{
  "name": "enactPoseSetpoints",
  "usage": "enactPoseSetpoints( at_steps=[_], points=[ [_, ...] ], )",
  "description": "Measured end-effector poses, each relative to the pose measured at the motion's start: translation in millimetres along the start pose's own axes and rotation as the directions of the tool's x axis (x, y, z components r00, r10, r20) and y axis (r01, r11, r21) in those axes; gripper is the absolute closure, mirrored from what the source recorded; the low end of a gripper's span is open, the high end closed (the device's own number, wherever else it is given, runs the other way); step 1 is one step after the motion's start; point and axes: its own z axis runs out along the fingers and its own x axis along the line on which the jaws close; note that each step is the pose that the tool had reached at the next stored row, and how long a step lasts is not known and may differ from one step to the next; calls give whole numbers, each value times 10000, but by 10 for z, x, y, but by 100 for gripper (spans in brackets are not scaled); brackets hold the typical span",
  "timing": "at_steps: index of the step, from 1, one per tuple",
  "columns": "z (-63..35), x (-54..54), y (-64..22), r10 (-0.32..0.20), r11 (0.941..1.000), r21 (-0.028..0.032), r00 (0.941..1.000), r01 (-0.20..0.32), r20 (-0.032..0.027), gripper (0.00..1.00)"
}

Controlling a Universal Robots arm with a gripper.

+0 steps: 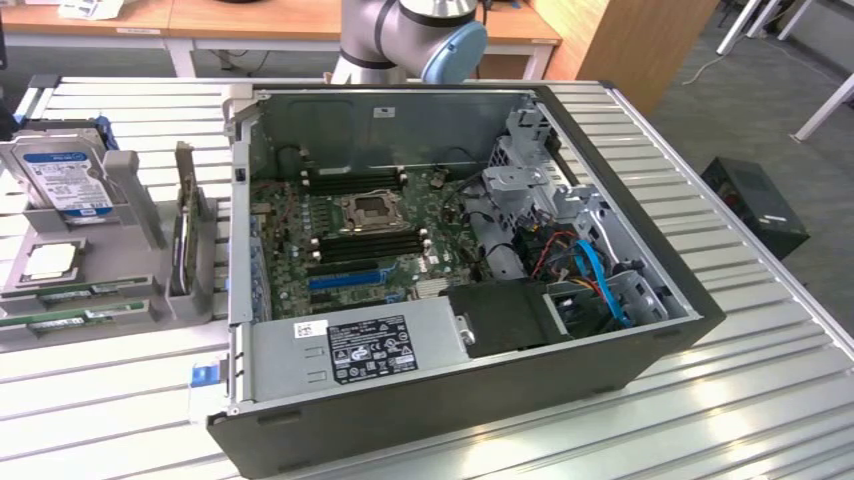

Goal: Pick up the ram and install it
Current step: 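Pick up the ram and move it above insertion slot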

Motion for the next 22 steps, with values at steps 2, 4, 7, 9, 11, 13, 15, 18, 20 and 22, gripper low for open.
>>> enactPoseSetpoints(
  at_steps=[2, 4, 7, 9, 11, 13, 15, 18, 20, 22],
  points=[
    [0, 0, 0, 0, 10000, 0, 10000, 0, 0, 77],
    [0, 0, 0, 0, 10000, 0, 10000, 0, 0, 70],
    [0, 0, 0, 0, 10000, 0, 10000, 0, 0, 70],
    [0, 4, 0, -34, 10000, 0, 10000, 34, 0, 70],
    [0, 14, -2, -125, 9999, -3, 9999, 125, -5, 70],
    [-1, 23, -3, -224, 9997, -5, 9997, 224, -10, 70],
    [-1, 32, -4, -321, 9995, -7, 9995, 321, -14, 70],
    [-1, 45, -5, -471, 9989, -11, 9989, 471, -21, 70],
    [-2, 57, -7, -556, 9985, -14, 9984, 556, -25, 70],
    [-2, 68, -8, -627, 9980, -15, 9980, 627, -27, 70]
  ],
)
